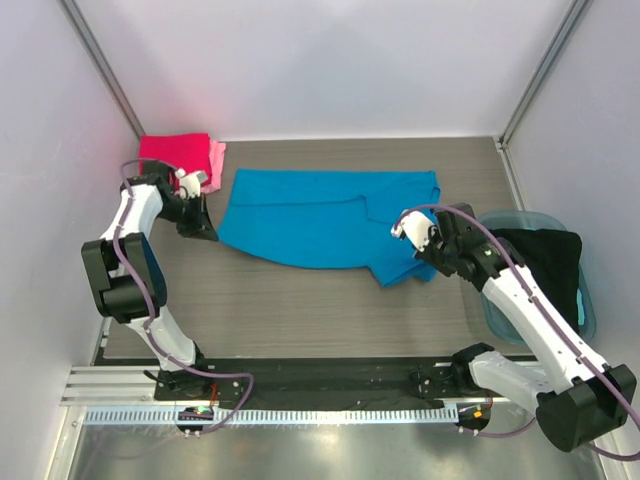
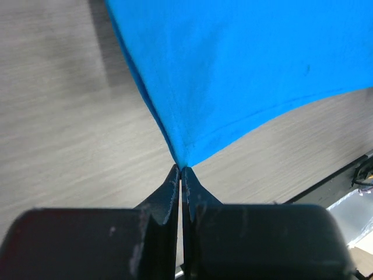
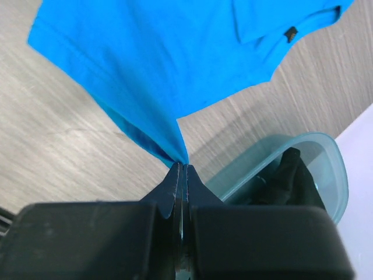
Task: Fold and stack the t-shirts
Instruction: Fold the tshirt
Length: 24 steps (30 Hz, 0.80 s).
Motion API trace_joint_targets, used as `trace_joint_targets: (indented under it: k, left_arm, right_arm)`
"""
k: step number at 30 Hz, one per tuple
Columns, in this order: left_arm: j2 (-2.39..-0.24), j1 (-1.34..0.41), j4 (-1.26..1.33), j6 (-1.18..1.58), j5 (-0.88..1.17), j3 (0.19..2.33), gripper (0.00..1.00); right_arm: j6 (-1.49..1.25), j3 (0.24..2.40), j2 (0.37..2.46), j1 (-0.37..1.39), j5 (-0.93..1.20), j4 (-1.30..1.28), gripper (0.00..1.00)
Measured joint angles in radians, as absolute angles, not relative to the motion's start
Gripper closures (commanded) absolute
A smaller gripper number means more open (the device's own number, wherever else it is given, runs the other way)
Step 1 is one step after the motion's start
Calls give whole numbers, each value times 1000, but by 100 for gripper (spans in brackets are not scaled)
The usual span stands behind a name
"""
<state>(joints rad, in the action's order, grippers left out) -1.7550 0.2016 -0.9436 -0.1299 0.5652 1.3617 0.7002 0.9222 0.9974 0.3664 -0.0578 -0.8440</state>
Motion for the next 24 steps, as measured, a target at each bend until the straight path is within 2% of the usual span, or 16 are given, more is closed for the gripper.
trace_joint_targets:
  k: [11,18,24]
  left_arm:
    - [-1987,188,-970,-139,561,1669,100]
    - [-2172,176,-997,-139,561,1915,100]
    - [-2300,143,-1011,-138,545,2096,100]
  right_arm:
    - [735,1032,1250,224,-66,-696,99]
    - [762,1240,1514,165,-51,-589,99]
    - [762,1503,1789,123,-31,-541,99]
